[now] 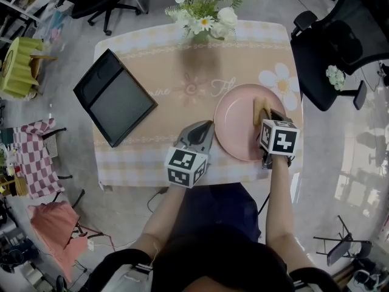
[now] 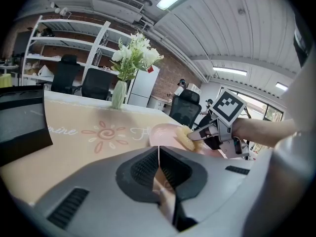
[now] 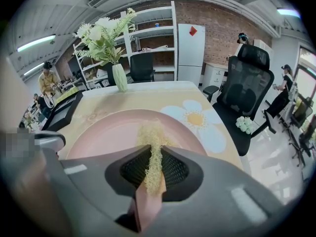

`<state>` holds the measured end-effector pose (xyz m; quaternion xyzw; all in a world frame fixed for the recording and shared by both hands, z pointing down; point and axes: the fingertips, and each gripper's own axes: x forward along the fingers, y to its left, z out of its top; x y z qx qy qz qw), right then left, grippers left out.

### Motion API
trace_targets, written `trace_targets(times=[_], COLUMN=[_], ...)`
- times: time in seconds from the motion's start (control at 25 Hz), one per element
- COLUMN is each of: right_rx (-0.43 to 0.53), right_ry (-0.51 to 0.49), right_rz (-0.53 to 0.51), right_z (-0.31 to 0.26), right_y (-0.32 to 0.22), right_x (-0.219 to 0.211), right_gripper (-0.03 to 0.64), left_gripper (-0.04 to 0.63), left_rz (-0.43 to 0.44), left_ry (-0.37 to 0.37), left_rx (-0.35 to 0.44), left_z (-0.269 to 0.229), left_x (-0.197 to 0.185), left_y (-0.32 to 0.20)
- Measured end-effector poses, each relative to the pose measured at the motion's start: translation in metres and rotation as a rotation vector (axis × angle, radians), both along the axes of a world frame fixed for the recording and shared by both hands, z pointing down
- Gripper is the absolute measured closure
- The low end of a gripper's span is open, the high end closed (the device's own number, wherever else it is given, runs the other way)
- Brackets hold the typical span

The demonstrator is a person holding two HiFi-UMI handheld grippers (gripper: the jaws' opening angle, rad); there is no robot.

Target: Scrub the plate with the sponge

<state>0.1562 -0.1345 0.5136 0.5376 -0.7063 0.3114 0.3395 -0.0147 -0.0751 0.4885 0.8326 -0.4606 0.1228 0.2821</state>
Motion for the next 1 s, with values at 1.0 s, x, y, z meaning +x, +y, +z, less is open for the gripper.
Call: trace_targets(times=[1.0], right_rx=[0.004], right_ry=[0.176], right_rz=[0.019], right_z=[0.001], right_y=[0.016], right_x=[0.043], right_gripper=[0.56], left_gripper=[0.58], left_rz=[0.026], left_ry=[-0.011], left_rx=[0.009], left_z=[-0.001], left_x=[0.011], left_y=[0.009])
